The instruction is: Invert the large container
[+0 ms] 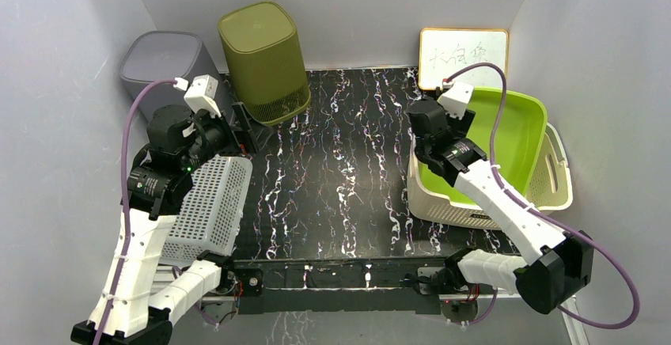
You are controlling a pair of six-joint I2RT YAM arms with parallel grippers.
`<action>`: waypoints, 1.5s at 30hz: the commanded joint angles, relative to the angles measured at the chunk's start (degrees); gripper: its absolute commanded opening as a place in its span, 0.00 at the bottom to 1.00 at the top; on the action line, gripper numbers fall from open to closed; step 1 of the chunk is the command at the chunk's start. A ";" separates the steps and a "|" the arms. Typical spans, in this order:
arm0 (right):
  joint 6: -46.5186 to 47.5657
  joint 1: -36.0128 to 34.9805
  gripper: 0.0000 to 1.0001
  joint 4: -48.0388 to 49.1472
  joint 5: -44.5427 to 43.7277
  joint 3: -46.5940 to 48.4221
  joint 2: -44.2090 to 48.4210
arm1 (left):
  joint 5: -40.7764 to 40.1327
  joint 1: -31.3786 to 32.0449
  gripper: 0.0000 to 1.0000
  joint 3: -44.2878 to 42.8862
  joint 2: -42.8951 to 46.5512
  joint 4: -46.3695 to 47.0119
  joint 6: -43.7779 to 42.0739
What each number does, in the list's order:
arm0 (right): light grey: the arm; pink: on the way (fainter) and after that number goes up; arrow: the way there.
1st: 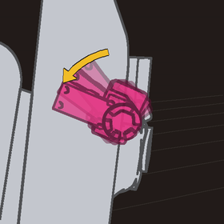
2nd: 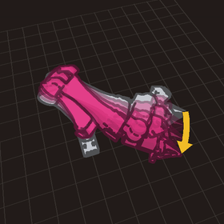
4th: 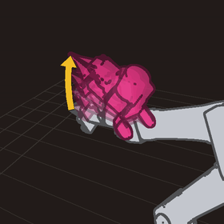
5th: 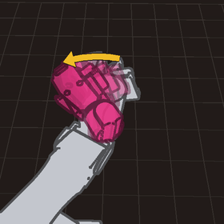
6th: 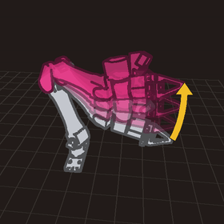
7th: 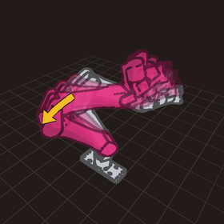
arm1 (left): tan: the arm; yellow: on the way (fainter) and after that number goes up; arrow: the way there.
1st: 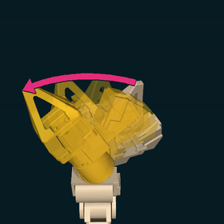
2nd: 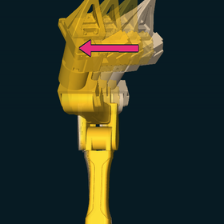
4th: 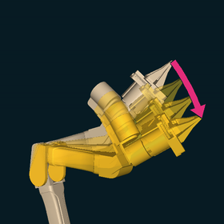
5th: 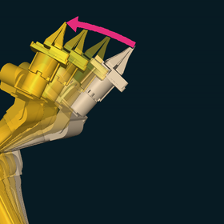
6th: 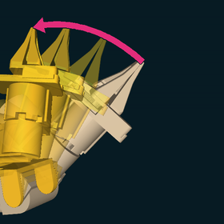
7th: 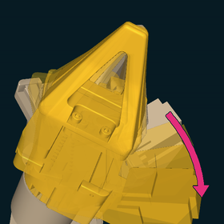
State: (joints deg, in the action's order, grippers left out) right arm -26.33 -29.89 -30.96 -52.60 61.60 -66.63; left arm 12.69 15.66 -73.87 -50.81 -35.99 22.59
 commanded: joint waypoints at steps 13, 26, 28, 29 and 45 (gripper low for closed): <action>5.27 8.45 0.36 13.89 7.92 -6.94 1.24 | 0.93 0.08 0.98 1.41 1.36 1.40 0.78; 10.00 8.45 0.00 10.94 13.02 6.44 7.11 | 1.01 0.07 0.98 0.59 2.38 0.62 1.14; 11.05 8.48 0.00 9.25 14.21 11.32 7.17 | 0.94 0.09 0.98 0.48 2.59 0.65 1.21; 11.60 8.45 0.00 8.68 15.04 13.69 7.22 | 0.83 0.12 0.98 0.47 2.64 0.53 1.17; 7.48 8.51 0.00 10.85 50.29 41.61 -1.93 | 1.64 0.11 0.98 -7.28 1.35 0.64 1.54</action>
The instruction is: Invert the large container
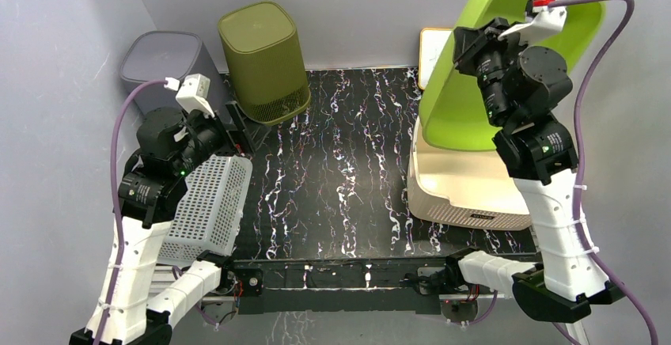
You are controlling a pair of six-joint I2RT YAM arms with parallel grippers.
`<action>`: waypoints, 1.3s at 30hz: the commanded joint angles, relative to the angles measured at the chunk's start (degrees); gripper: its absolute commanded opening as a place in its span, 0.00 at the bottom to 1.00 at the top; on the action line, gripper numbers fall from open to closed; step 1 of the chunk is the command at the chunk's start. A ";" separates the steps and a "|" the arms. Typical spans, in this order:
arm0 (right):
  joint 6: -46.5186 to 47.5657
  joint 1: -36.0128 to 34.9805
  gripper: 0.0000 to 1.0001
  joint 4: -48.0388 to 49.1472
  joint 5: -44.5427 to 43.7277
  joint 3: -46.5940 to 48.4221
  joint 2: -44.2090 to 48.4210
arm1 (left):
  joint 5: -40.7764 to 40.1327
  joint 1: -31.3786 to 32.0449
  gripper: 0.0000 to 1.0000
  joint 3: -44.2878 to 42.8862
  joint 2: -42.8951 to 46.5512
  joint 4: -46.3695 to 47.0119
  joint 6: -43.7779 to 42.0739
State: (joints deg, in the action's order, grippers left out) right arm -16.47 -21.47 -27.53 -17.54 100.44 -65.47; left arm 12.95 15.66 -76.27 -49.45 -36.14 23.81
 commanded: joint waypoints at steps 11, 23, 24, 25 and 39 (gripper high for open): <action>-8.10 -8.93 0.00 19.95 29.97 -4.20 -8.83 | 1.39 0.08 0.98 -11.62 0.84 1.19 -0.35; -8.11 -24.11 0.00 26.20 30.51 -6.92 -17.31 | 0.18 0.12 0.98 -10.69 2.56 1.34 -0.03; -9.34 -24.20 0.00 28.13 30.87 -8.84 -17.20 | 0.00 0.13 0.98 -10.86 2.61 1.23 -0.08; -10.51 -24.27 0.00 30.19 31.25 -11.00 -17.27 | -0.15 0.08 0.98 -11.03 2.61 1.18 -0.16; -30.19 -28.69 0.00 65.38 40.01 -26.26 -27.54 | -0.81 0.14 0.98 -12.14 1.88 -0.43 -0.51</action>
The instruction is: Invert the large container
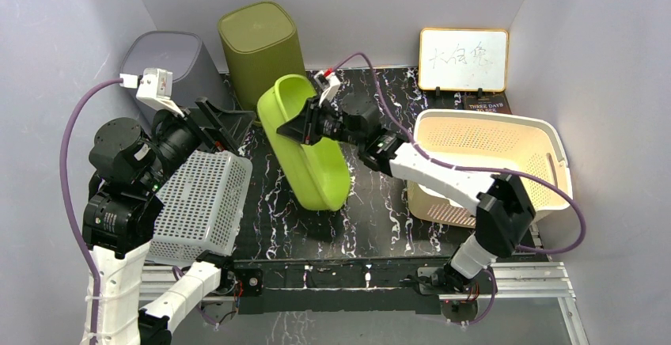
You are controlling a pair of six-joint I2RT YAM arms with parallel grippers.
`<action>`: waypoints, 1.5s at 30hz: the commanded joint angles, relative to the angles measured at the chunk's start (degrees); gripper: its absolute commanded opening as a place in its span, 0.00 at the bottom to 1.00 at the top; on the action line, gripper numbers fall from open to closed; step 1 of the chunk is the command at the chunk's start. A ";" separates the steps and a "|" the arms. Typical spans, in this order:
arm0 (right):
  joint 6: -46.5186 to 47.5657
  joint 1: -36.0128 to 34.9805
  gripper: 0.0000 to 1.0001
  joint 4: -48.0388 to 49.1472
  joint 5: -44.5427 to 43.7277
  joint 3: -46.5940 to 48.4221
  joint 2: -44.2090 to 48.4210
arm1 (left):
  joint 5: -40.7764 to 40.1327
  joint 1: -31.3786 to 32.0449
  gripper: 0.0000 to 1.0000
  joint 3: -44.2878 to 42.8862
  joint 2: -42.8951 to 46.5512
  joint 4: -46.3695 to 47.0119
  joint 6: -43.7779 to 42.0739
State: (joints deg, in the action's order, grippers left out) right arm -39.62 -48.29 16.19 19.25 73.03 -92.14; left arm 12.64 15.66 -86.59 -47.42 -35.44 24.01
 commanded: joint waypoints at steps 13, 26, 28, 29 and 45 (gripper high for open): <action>-25.77 -2.49 0.00 46.95 -5.48 -9.24 -5.63 | -1.24 0.07 0.98 -2.10 -0.77 -2.07 -1.24; -36.96 6.12 0.00 57.85 -9.71 -33.29 -10.71 | -2.09 0.08 0.98 -0.92 0.22 -3.07 -1.67; -34.43 7.19 0.00 53.06 -10.11 -34.36 -8.74 | -2.27 0.11 0.98 -0.63 0.35 -2.92 -1.69; -33.36 7.64 0.00 51.24 -10.37 -34.85 -8.09 | -2.21 0.12 0.98 -0.34 0.36 -2.73 -1.69; -14.46 14.50 0.00 15.87 -10.44 -33.32 -2.99 | -1.73 0.08 0.98 3.77 0.56 -0.71 -1.30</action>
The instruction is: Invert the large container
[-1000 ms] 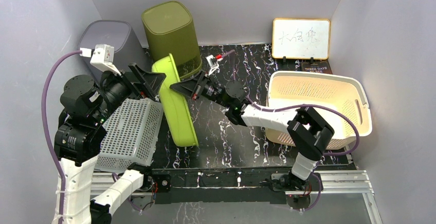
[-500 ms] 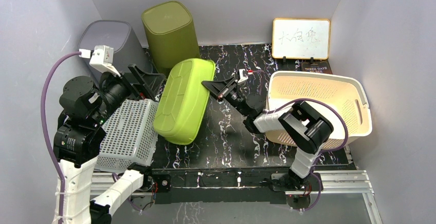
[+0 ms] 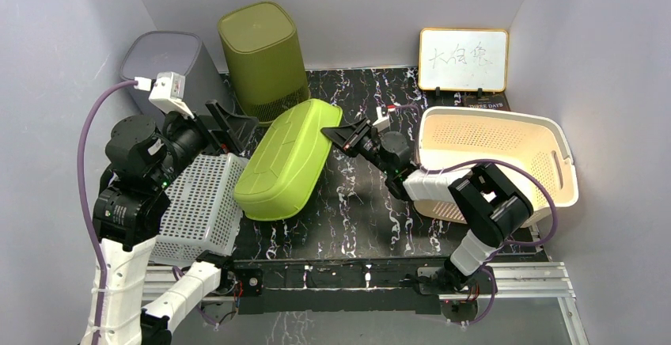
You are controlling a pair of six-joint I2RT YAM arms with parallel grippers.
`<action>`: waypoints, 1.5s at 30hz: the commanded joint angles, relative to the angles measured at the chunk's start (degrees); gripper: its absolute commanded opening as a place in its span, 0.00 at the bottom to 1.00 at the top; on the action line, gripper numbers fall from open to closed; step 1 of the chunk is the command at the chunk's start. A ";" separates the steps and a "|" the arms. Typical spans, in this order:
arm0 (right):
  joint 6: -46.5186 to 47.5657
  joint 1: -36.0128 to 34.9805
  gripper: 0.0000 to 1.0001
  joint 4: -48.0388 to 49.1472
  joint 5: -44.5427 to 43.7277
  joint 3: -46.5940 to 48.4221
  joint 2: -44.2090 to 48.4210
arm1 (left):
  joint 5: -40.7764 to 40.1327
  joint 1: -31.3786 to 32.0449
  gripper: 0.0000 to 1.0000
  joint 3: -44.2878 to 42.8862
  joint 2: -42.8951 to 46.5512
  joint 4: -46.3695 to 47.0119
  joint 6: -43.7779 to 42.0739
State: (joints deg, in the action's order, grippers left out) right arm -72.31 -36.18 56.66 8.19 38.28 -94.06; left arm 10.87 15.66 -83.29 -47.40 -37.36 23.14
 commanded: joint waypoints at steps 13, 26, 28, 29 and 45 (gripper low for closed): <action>30.82 2.48 0.04 -50.11 -13.63 10.87 -2.70 | 0.11 0.07 0.98 2.86 0.29 2.52 -0.46; 31.26 2.45 0.14 -51.91 -15.96 10.01 -1.92 | 0.37 0.08 0.98 4.11 0.64 3.25 -0.11; 31.76 2.43 0.14 -52.07 -16.01 10.25 -1.64 | 0.38 0.14 0.98 3.94 0.55 3.11 -0.11; 32.43 2.43 0.14 -52.32 -15.99 10.61 -1.45 | 0.38 0.09 0.98 3.92 0.56 3.08 -0.11; 52.93 -4.99 0.35 -81.10 -32.42 36.85 5.04 | 0.57 0.07 0.98 6.21 0.60 3.21 0.08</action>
State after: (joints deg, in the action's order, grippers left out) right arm -25.76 -41.28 -16.25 -13.50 71.13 -94.61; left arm 10.94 15.66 -77.41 -47.20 -35.07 23.20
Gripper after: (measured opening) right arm 0.324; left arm 0.983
